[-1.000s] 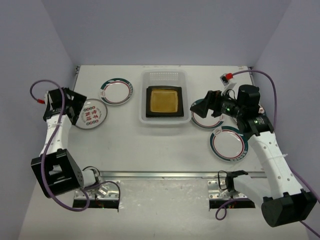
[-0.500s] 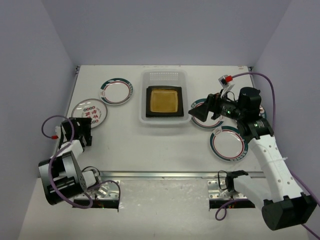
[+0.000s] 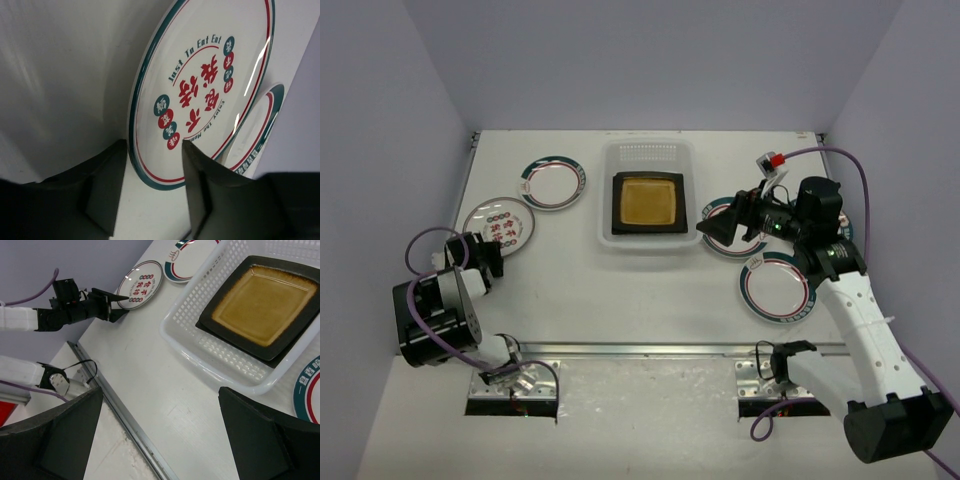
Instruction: Place the plates into the plastic bin on the countertop
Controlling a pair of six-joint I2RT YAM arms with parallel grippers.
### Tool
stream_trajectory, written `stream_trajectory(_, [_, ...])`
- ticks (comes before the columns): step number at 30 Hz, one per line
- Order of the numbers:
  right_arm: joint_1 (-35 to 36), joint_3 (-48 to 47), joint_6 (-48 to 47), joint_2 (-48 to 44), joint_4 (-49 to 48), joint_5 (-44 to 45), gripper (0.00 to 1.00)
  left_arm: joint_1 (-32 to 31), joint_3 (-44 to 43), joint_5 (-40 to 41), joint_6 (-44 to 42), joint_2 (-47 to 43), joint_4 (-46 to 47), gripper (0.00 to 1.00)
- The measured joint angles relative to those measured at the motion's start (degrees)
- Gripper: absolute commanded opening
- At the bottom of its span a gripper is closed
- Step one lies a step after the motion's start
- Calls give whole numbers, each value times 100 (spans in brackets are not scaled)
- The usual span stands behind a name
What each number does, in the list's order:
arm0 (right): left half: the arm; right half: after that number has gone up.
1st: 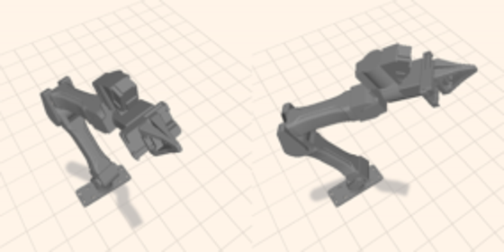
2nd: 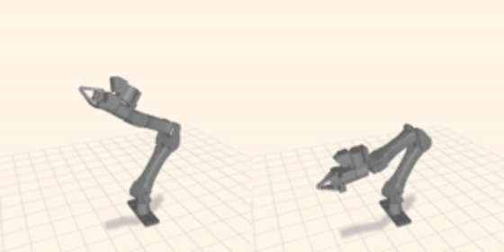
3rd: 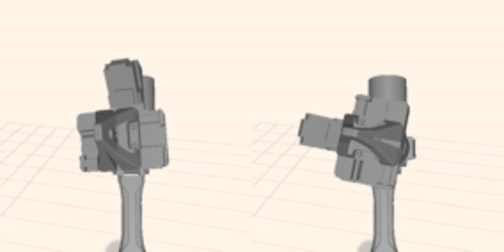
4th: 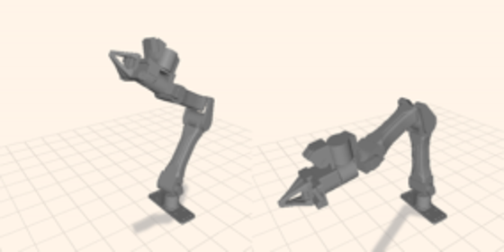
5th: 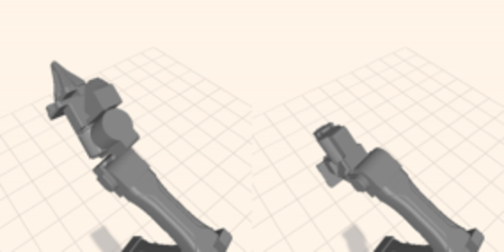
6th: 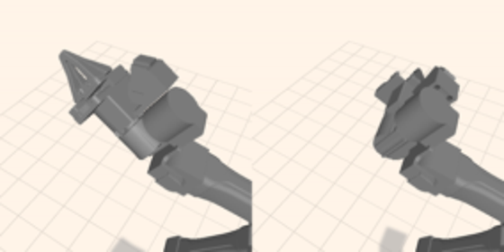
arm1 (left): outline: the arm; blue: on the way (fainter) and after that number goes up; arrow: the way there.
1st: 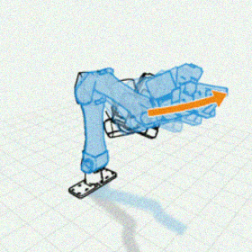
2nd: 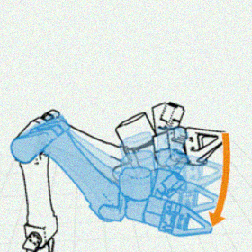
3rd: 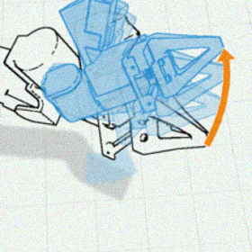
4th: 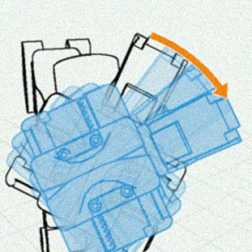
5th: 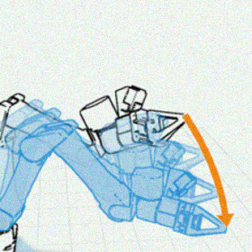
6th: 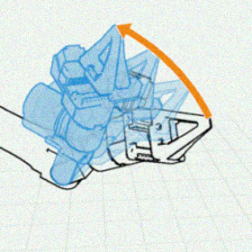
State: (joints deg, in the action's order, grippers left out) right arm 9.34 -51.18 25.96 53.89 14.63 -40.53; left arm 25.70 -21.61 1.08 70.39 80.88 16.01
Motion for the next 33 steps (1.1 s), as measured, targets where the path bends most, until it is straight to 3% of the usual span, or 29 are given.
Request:
stream_trajectory(4, [0,20,0,-4,-73,0,99,-1,-110,71,73,240,85,27])
stream_trajectory(6, [0,27,0,-15,-102,0,99,1,-126,119,99,326,90,12])
stream_trajectory(9, [0,29,0,-27,-135,0,99,27,-142,124,138,412,94,0])
stream_trajectory(18, [0,29,0,-39,-175,3,99,140,-92,64,402,345,370,0])
stream_trajectory(25, [0,32,0,-48,-212,3,99,172,330,450,459,-1177,-109,0])
stream_trajectory(33, [0,61,0,-48,-218,8,99,176,-296,547,-126,-1894,-282,0])
